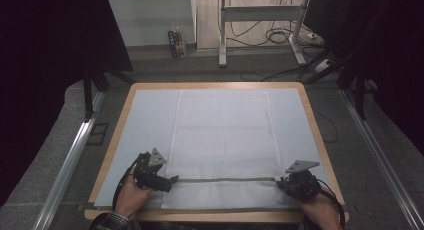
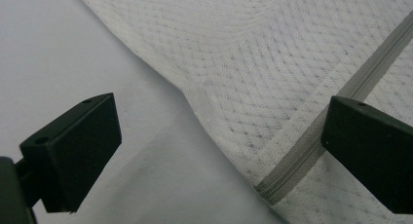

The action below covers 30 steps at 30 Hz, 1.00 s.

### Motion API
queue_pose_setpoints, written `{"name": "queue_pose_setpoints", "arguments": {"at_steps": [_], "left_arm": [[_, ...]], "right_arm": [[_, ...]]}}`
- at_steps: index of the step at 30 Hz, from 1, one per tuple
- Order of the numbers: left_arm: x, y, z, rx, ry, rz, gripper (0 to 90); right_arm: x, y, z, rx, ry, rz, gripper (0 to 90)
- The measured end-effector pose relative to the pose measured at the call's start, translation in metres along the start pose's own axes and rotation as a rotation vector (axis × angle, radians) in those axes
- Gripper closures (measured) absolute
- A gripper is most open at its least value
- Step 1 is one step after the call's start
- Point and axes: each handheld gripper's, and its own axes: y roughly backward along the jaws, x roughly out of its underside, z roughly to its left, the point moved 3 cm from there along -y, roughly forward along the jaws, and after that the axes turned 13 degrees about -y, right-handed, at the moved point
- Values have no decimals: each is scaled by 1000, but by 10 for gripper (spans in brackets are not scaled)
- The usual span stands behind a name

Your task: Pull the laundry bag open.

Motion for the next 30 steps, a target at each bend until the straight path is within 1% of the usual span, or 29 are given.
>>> {"name": "queue_pose_setpoints", "arguments": {"at_steps": [1, 2, 4, 5, 6, 7, 8, 9, 10, 11, 12, 13, 14, 15, 16, 17, 18, 20, 22, 23, 24, 26, 27, 28, 30], "left_arm": [[0, 0, 0, 0, 0, 0, 13], [0, 0, 0, -1, -3, 2, 13], [-1, -1, -1, 0, -5, 3, 14], [0, -1, -1, -1, -5, 4, 14], [0, -1, -1, -1, -5, 5, 15], [0, -1, -1, -1, -5, 5, 15], [0, -1, 0, -1, -3, 4, 15], [0, -1, 0, -1, -2, 5, 15], [0, -1, 0, -1, -1, 6, 16], [0, -1, 0, 0, -1, 8, 16], [0, -1, 0, -2, -5, 12, 16], [0, -1, 0, -2, -5, 12, 16], [0, -2, 0, -2, -8, 14, 16], [0, -1, -1, -3, -9, 14, 16], [0, -1, -1, -5, -10, 14, 16], [0, -1, -1, -5, -10, 14, 16], [-1, -1, -1, -11, -9, 9, 16], [-1, 0, -1, -9, -9, 11, 16], [-3, 0, -2, -2, -2, 4, 17], [-3, 0, -2, -2, -2, 4, 18], [-4, 0, -2, 2, 4, 0, 20], [-9, 0, -3, 16, 10, -13, 23], [-11, -1, -4, 23, 9, -18, 23], [-11, -1, -4, 23, 9, -18, 23], [-20, -2, -8, 43, 4, -30, 23]], "right_arm": [[0, 0, 0, 0, 0, 0, 794], [0, 0, 0, -9, 5, -5, 826], [0, 1, -1, -17, 2, -5, 825], [0, 1, -2, -19, 5, -5, 812], [0, 1, -2, -16, 14, -5, 780], [0, 1, -2, -16, 14, -5, 780], [0, 2, -3, 15, 16, 0, 599], [-1, 2, -4, 20, 8, 7, 509], [0, 2, -5, 1, -11, 21, 449], [1, 2, -4, -13, -20, 20, 408], [2, 2, -2, -15, -21, 25, 382], [4, 2, 0, 1, 3, 26, 384], [4, 3, 2, 17, 4, 30, 408], [5, 3, 3, 27, -9, 27, 456], [6, 4, 5, 32, -5, 25, 546], [6, 4, 5, 32, -5, 25, 546], [7, 4, 8, 28, 1, 24, 682], [7, 5, 8, 23, -13, 23, 833], [7, 5, 6, -2, -36, 24, 866], [7, 5, 6, -2, -36, 24, 866], [7, 6, 5, -17, -42, 24, 878], [7, 6, 4, -30, -36, 20, 880], [6, 7, 3, -26, -24, 10, 880], [6, 9, 4, -17, -5, -8, 880], [4, 15, 4, -12, 12, -52, 880]]}}
